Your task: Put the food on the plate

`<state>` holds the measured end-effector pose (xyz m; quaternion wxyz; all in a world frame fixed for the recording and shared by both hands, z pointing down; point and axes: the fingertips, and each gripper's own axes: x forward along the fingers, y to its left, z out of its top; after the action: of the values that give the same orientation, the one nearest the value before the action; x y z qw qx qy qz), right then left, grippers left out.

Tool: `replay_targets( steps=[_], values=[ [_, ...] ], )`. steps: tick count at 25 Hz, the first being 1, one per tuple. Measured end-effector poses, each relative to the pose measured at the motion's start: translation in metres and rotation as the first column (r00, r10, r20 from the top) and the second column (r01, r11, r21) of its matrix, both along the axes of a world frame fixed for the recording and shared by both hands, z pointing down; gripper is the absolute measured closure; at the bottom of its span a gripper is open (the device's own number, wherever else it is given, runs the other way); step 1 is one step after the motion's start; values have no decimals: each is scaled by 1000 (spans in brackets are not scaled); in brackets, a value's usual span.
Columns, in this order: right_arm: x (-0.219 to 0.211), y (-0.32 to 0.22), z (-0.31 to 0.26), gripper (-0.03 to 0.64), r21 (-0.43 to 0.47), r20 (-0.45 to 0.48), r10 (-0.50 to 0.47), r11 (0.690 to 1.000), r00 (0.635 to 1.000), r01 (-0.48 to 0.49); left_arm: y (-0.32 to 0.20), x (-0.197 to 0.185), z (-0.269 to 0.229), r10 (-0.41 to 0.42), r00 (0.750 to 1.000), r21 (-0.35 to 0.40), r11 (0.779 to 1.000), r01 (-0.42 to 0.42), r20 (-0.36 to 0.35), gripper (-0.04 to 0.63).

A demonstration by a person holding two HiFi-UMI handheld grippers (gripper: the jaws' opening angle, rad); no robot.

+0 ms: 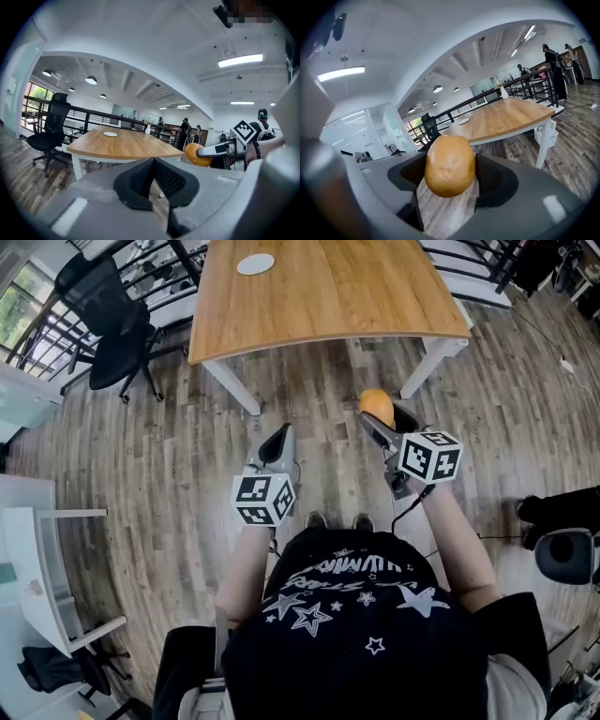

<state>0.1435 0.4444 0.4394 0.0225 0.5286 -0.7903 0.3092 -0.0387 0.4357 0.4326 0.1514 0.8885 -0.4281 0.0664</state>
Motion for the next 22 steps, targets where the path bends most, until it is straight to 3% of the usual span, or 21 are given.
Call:
replay_targets(
  steps=[6,11,15,22],
  values=[
    [-2,-6,3,287,10,-82,32,999,996,-31,4,-16,16,19,1000,-39,999,-19,-2,594],
    [-6,-12,1,287,28,-92,82,996,992,-80,-7,-40,23,40,999,-42,998,-40,-7,594],
    [-13,-15,-4,287,28,-65,116,993,991,-115,-17,-55,24,72,997,-41,997,-71,18,594],
    [-13,-34,5,287,14,46,57,998,997,-58,-42,-50,30,68,998,-54,996,-68,3,594]
  ],
)
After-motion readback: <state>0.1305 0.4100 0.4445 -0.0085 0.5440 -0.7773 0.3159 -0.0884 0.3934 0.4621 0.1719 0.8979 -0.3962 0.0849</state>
